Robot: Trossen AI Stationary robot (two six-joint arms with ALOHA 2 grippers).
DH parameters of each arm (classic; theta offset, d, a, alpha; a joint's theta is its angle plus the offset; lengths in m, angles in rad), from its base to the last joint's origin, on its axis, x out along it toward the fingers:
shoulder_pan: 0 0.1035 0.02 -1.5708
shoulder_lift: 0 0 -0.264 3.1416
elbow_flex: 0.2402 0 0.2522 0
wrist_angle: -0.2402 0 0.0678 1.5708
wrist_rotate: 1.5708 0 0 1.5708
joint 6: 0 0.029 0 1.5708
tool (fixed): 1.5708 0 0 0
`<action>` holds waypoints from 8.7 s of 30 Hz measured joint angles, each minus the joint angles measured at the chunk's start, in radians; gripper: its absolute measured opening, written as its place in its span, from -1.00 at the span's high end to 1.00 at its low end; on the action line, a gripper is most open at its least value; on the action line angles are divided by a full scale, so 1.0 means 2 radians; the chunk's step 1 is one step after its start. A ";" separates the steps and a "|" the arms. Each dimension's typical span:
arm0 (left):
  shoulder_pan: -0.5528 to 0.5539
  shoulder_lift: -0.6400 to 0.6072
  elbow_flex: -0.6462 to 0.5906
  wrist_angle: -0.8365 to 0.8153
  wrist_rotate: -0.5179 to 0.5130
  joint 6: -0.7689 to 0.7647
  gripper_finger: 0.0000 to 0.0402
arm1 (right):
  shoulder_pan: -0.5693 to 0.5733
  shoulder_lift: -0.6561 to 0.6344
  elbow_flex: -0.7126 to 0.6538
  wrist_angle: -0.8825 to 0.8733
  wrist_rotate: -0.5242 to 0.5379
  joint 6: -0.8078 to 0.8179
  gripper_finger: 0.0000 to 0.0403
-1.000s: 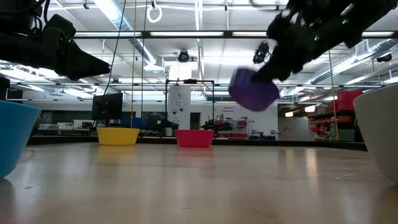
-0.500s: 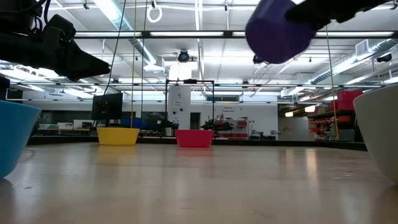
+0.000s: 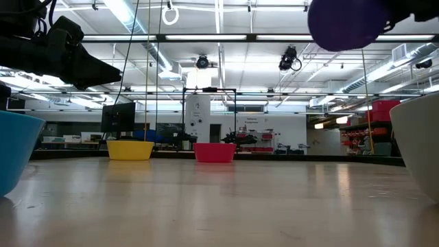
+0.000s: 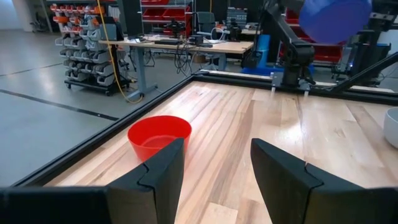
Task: Nest bowls inside each other
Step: Stack the blue bowl on the gray bowl, then stack the yellow bowl on the blue bowl
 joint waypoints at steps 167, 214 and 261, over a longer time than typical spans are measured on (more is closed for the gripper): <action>0.000 0.083 -0.030 0.085 0.047 -0.036 0.05 | -0.083 -0.115 -0.121 0.002 -0.101 -0.030 0.26; 0.163 0.643 0.149 0.169 0.009 -0.025 0.05 | -0.084 -0.120 -0.121 -0.038 0.018 0.051 0.37; -0.082 0.744 0.244 0.291 -0.135 0.007 0.97 | -0.084 -0.120 -0.121 -0.081 0.017 0.084 0.34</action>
